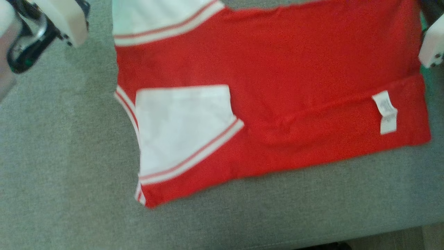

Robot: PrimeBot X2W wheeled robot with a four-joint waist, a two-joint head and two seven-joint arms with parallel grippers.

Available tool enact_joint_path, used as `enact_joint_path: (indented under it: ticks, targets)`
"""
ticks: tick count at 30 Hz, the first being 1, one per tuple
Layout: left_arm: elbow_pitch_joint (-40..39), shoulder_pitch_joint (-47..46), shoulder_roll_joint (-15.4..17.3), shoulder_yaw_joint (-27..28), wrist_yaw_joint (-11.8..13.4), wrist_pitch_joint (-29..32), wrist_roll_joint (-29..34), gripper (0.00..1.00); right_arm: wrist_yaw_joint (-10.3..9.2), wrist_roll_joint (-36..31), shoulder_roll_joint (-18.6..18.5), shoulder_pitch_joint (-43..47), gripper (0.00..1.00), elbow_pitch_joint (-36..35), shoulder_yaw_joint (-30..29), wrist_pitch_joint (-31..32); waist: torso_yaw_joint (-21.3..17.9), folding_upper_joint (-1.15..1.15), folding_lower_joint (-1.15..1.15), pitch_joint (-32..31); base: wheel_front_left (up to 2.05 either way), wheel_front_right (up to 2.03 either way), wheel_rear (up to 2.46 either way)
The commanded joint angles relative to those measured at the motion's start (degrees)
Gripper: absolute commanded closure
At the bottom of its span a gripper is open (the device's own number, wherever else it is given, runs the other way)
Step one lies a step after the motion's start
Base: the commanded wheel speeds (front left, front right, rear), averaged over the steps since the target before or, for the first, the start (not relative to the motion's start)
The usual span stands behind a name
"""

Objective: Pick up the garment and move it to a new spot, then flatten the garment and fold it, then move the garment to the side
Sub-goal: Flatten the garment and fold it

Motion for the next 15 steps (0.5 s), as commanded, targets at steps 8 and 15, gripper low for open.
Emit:
enact_joint_path:
  ticks: [8, 15]
  targets:
    - [2.4, -6.2, 1.1, 2.6, 0.1, -7.1, 0.8, 1.00, -0.04, 0.8, -1.4, -0.6, 1.00, 0.6, -4.0, -8.7, -0.3, 0.00, 0.00, -1.7, 0.00, 0.00, 0.00]
    - [-4.0, 0.0, 2.9, 2.6, 0.1, -9.1, 1.3, 1.00, -0.04, 2.4, -3.7, 5.4, 1.00, -1.4, -5.3, -12.8, 1.1, 0.00, 0.00, -4.6, 0.00, 0.00, 0.00]
